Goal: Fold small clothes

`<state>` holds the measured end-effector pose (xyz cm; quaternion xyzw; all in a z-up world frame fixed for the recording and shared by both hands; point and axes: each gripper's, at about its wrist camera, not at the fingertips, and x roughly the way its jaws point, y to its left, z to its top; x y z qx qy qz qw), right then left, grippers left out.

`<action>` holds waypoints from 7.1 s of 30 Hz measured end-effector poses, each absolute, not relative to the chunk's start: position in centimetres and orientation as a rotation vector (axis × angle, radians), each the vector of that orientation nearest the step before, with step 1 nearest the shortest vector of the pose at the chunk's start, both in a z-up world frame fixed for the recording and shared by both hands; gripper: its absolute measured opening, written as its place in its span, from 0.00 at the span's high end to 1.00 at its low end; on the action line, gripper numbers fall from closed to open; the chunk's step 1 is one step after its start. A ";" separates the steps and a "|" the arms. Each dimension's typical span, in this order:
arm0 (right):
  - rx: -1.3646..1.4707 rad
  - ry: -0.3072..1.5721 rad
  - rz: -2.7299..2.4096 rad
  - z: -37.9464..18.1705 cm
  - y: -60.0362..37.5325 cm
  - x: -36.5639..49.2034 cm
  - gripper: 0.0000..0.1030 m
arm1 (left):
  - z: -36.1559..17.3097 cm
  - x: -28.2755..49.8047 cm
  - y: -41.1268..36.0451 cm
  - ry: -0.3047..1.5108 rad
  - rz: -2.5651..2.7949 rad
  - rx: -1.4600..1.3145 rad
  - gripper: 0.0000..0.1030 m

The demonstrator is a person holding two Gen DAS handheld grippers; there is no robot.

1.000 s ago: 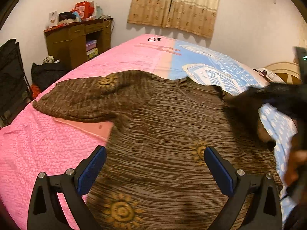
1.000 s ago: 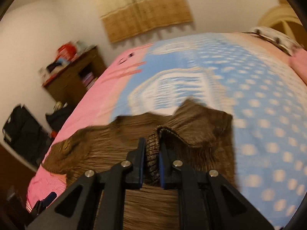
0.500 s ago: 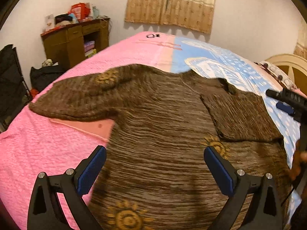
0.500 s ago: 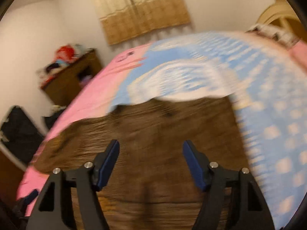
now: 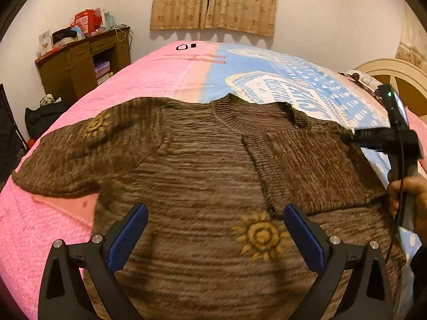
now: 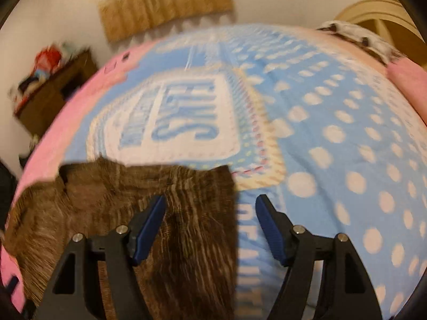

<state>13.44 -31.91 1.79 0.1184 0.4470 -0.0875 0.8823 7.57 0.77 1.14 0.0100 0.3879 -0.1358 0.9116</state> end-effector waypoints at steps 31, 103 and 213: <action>-0.402 0.937 0.549 0.3 -11.8 16.5 0.60 | -1.2 8.8 0.8 0.856 -0.342 -0.110 0.01; -0.055 0.671 0.252 3.3 -7.4 4.2 0.17 | -0.6 14.2 32.7 0.739 0.189 -0.715 0.58; -0.006 0.802 0.309 2.4 -4.4 13.1 0.86 | -0.1 4.9 13.4 0.797 -0.334 -0.307 0.92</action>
